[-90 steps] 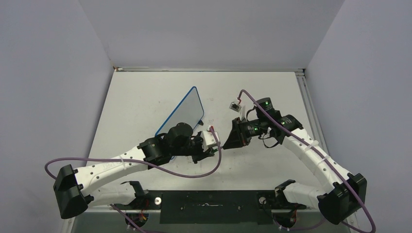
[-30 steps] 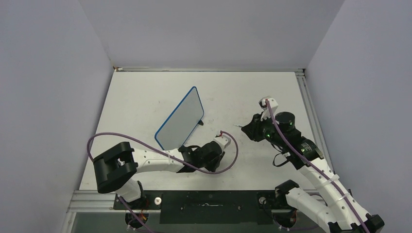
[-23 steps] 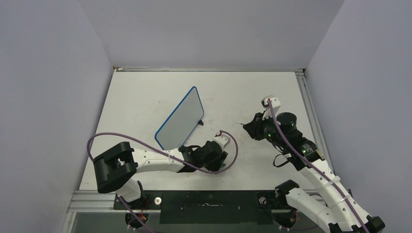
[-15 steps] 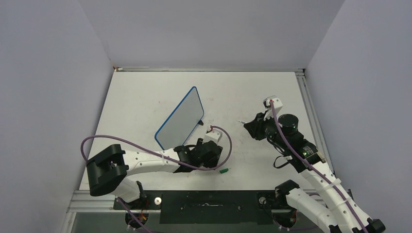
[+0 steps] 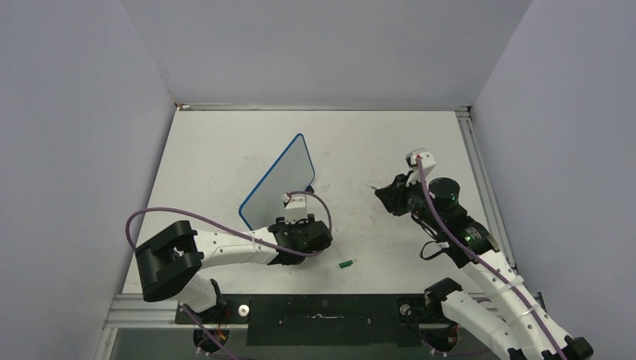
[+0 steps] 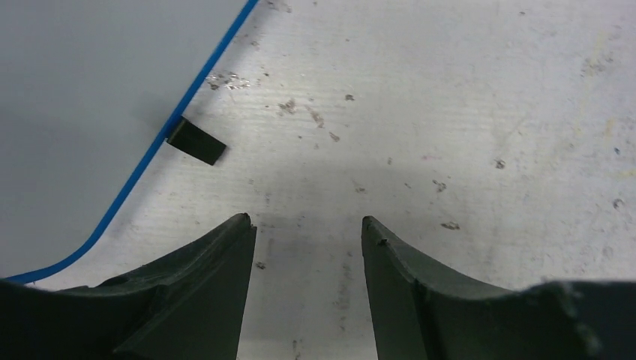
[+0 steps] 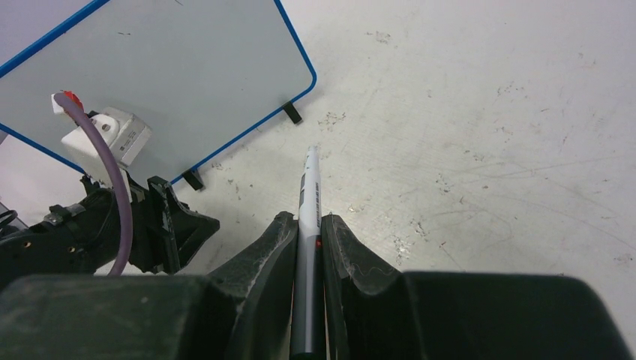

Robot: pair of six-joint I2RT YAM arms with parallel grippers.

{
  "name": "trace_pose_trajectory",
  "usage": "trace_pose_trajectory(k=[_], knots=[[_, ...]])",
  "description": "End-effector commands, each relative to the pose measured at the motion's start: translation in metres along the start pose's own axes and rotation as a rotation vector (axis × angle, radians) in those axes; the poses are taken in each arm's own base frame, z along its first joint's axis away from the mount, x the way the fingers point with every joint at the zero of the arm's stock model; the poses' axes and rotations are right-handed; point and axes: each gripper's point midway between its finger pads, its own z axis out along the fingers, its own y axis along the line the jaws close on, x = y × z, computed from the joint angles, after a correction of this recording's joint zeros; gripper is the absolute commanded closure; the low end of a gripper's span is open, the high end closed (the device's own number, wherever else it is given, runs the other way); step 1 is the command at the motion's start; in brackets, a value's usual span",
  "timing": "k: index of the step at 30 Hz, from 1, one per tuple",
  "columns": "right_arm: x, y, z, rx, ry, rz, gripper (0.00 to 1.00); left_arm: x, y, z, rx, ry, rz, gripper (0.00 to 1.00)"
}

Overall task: Write a sentence on the whiteboard
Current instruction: Move the whiteboard stand to the center of the board.

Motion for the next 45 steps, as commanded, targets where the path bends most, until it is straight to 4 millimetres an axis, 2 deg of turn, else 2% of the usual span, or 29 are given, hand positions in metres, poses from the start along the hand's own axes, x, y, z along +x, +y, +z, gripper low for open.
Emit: trace_pose_trajectory(k=[1,21,33,42,45], knots=[[-0.016,0.008,-0.002,-0.036,-0.072,-0.027,0.95,-0.007,0.022,0.014,-0.094,-0.048,-0.07,0.48],[-0.011,0.012,-0.001,-0.063,-0.077,-0.008,0.95,-0.006,0.069,0.041,-0.224,-0.121,-0.024,0.52],[-0.009,0.013,-0.001,-0.075,-0.078,0.007,0.95,-0.017,0.078,0.052,-0.302,-0.177,-0.03,0.61],[-0.007,0.014,-0.002,-0.077,-0.074,0.012,0.95,-0.019,0.089,0.055,-0.342,-0.213,-0.058,0.63],[-0.006,0.014,-0.002,-0.08,-0.074,0.017,0.95,-0.02,0.09,0.056,-0.343,-0.232,-0.068,0.67]])
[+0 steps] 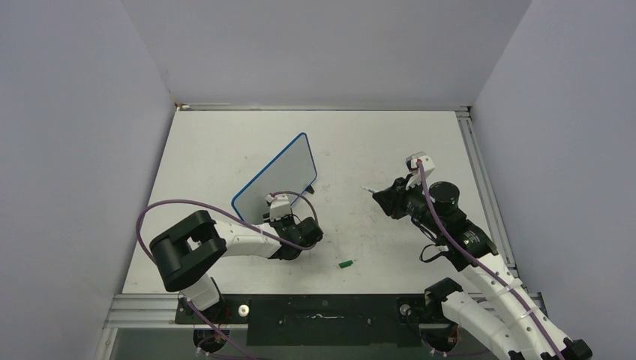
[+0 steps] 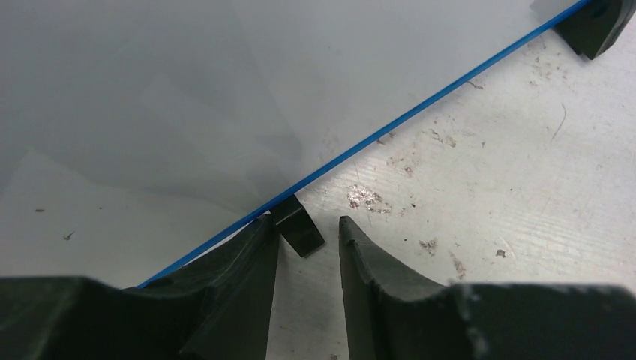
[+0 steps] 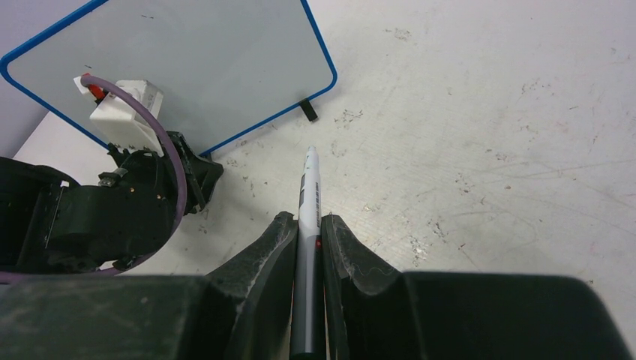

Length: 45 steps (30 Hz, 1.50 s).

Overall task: Write a sentence on the whiteboard
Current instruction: Move the whiteboard stand to the center of the board.

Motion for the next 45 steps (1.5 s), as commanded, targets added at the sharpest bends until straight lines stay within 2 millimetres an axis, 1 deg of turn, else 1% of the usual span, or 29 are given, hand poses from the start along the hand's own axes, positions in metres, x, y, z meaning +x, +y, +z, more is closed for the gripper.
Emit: trace_pose_trajectory(k=[1,5,9,11,13,18,24,28,35,45], knots=[[-0.015,0.009,-0.001,-0.04,-0.064,-0.006,0.95,0.0,0.017,0.007,-0.06,-0.035,0.009,0.69],[-0.014,0.01,-0.001,-0.043,-0.062,-0.002,0.95,-0.002,0.021,0.009,-0.079,-0.058,0.016,0.75],[-0.014,0.009,-0.001,-0.041,-0.061,-0.002,0.95,0.002,0.024,0.011,-0.09,-0.062,0.035,0.87],[-0.014,0.009,-0.001,-0.04,-0.061,-0.004,0.95,0.005,0.024,0.01,-0.086,-0.06,0.05,0.95],[-0.014,0.009,-0.001,-0.038,-0.059,-0.003,0.95,0.008,0.025,0.009,-0.084,-0.061,0.069,1.0],[-0.014,0.008,0.0,-0.036,-0.057,-0.003,0.95,0.02,0.022,0.002,-0.052,-0.043,0.098,1.0],[-0.015,0.008,0.001,-0.034,-0.062,0.003,0.95,0.028,0.004,-0.014,0.029,-0.045,0.12,1.0],[-0.017,0.008,0.0,-0.031,-0.068,0.001,0.95,0.031,-0.005,-0.023,0.069,-0.036,0.119,1.0],[-0.019,0.008,-0.002,-0.024,-0.076,0.0,0.95,0.04,-0.028,-0.036,0.174,-0.024,0.15,1.0],[-0.021,0.005,-0.006,-0.003,-0.088,-0.005,0.95,0.051,-0.071,-0.054,0.345,-0.012,0.217,1.0]])
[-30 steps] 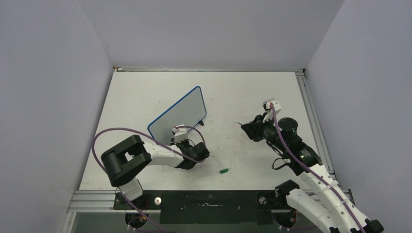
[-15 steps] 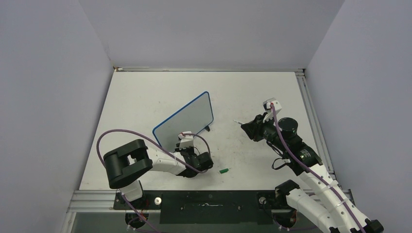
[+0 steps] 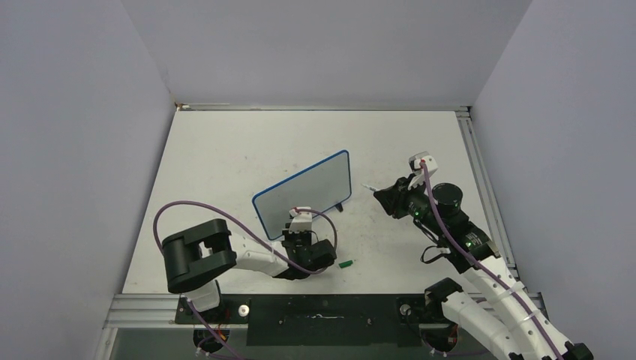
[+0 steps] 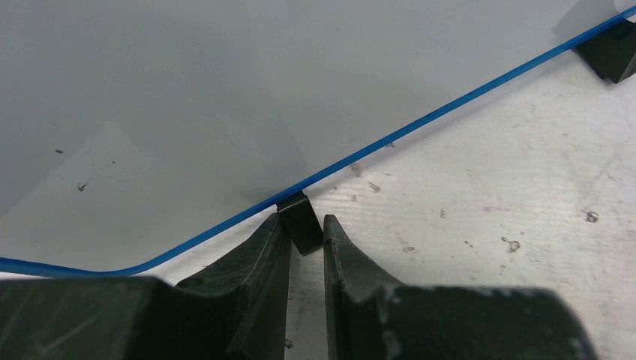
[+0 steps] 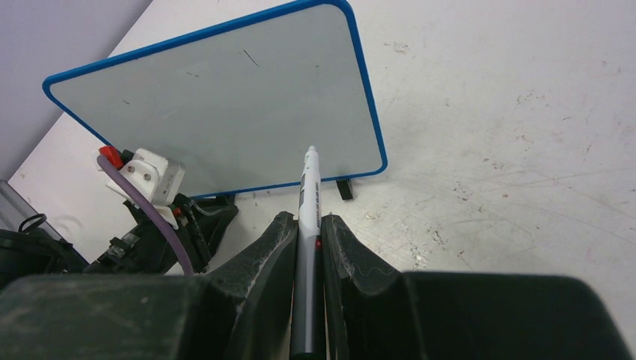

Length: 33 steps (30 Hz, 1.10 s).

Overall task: Write a sentence on the whiteboard
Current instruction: Move the whiteboard stand to the center of the board.

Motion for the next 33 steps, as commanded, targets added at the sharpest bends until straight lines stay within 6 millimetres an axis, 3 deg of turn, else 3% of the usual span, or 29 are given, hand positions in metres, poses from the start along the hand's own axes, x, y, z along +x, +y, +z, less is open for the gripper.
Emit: trace_pose_trajectory(k=[1,4,9,17,25,28,30,33], knots=[[-0.015,0.002,-0.003,0.004,-0.06,-0.008,0.95,0.021,-0.043,-0.014,0.178,0.092,0.048,1.0],[-0.016,0.002,-0.004,0.006,-0.063,-0.009,0.95,0.021,-0.055,-0.016,0.213,0.088,0.054,1.0],[-0.018,0.002,-0.006,0.01,-0.071,-0.01,0.95,0.021,-0.059,-0.02,0.233,0.11,0.072,1.0],[-0.022,0.004,-0.009,0.006,-0.089,-0.019,0.95,0.022,-0.056,-0.041,0.33,0.134,0.087,0.61],[-0.026,0.005,-0.015,0.004,-0.107,-0.035,0.95,0.024,-0.051,-0.074,0.427,0.165,0.172,0.42],[-0.029,0.004,-0.021,0.014,-0.125,-0.045,0.95,0.012,-0.053,-0.096,0.49,0.161,0.197,0.33],[-0.032,0.002,-0.026,0.03,-0.137,-0.057,0.95,-0.005,-0.046,-0.109,0.494,0.158,0.193,0.25],[-0.036,-0.001,-0.031,0.051,-0.15,-0.071,0.95,-0.036,-0.042,-0.127,0.545,0.143,0.19,0.22]])
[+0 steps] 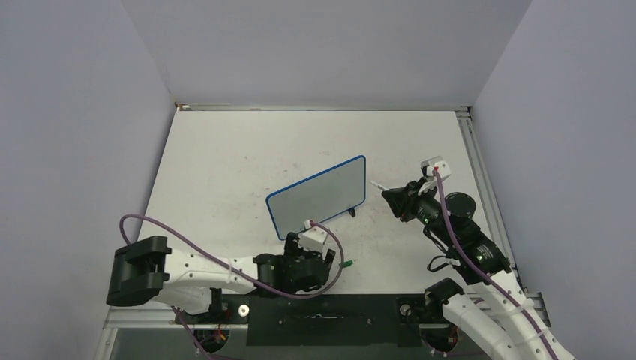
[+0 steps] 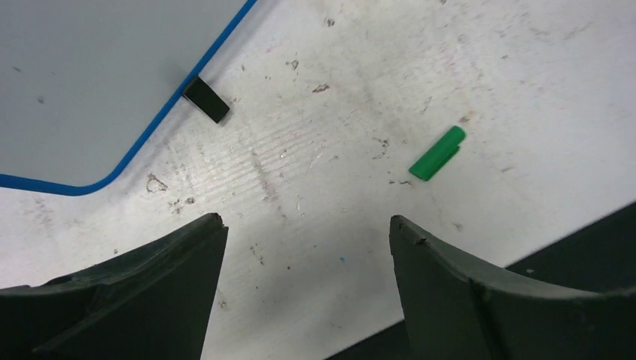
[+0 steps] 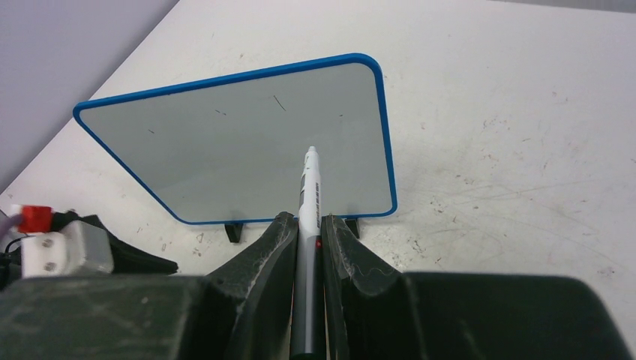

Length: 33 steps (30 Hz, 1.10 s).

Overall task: Write a sentence on the whiteboard
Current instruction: Move the whiteboard stand to the center of the board, then write a sentence on the whiteboard.

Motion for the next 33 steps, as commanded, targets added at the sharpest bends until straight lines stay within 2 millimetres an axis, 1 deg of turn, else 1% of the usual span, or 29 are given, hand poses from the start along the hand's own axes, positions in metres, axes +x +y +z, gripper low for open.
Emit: trace_pose_trajectory(k=[1,3,5,7,8,11,13,15,18,19,20,21,23,25,27,28,29,30,32,33], knots=[[-0.023,-0.001,-0.01,0.029,-0.074,-0.043,0.95,-0.048,-0.005,-0.04,0.086,-0.036,0.021,0.21],[-0.025,-0.002,-0.012,0.036,-0.086,-0.045,0.95,-0.075,-0.014,-0.059,0.163,-0.075,0.024,0.19],[-0.027,-0.003,-0.014,0.04,-0.093,-0.047,0.95,-0.1,-0.017,-0.077,0.212,-0.11,0.049,0.19],[-0.028,-0.002,-0.014,0.038,-0.097,-0.049,0.95,-0.123,-0.017,-0.089,0.252,-0.112,0.069,0.19],[-0.028,-0.002,-0.014,0.037,-0.097,-0.051,0.95,-0.134,-0.015,-0.091,0.273,-0.101,0.071,0.19],[-0.031,0.001,-0.014,0.023,-0.104,-0.057,0.95,-0.166,-0.001,-0.099,0.289,-0.091,0.07,0.19],[-0.034,0.006,-0.014,-0.006,-0.11,-0.064,0.95,-0.192,0.012,-0.105,0.287,-0.119,0.07,0.19],[-0.035,0.014,-0.014,-0.054,-0.121,-0.073,0.95,-0.213,0.03,-0.108,0.279,-0.131,0.058,0.19],[-0.037,0.035,-0.01,-0.178,-0.147,-0.088,0.95,-0.234,0.063,-0.103,0.262,-0.143,0.005,0.19],[-0.037,0.042,-0.008,-0.224,-0.158,-0.083,0.95,-0.236,0.072,-0.101,0.262,-0.149,-0.007,0.19],[-0.038,0.05,-0.005,-0.27,-0.165,-0.072,0.95,-0.239,0.086,-0.099,0.257,-0.159,-0.028,0.18],[-0.038,0.057,-0.002,-0.318,-0.175,-0.06,0.95,-0.237,0.093,-0.097,0.269,-0.157,-0.036,0.18],[-0.047,0.074,0.002,-0.404,-0.233,-0.032,0.95,-0.23,0.106,-0.093,0.288,-0.16,-0.063,0.18],[-0.047,0.084,0.01,-0.448,-0.247,-0.02,0.95,-0.222,0.116,-0.091,0.314,-0.179,-0.095,0.18],[-0.039,0.096,0.022,-0.465,-0.234,-0.025,0.95,-0.213,0.117,-0.093,0.385,-0.211,-0.099,0.18],[-0.036,0.104,0.026,-0.479,-0.229,-0.034,0.95,-0.208,0.116,-0.094,0.422,-0.228,-0.089,0.18],[-0.03,0.112,0.031,-0.485,-0.221,-0.041,0.95,-0.203,0.118,-0.092,0.432,-0.239,-0.088,0.18],[-0.025,0.117,0.036,-0.487,-0.215,-0.046,0.95,-0.196,0.126,-0.086,0.417,-0.241,-0.103,0.18],[-0.014,0.13,0.046,-0.496,-0.201,-0.058,0.95,-0.19,0.136,-0.078,0.405,-0.23,-0.14,0.2],[-0.011,0.135,0.05,-0.493,-0.203,-0.059,0.95,-0.188,0.136,-0.075,0.428,-0.226,-0.158,0.22]])
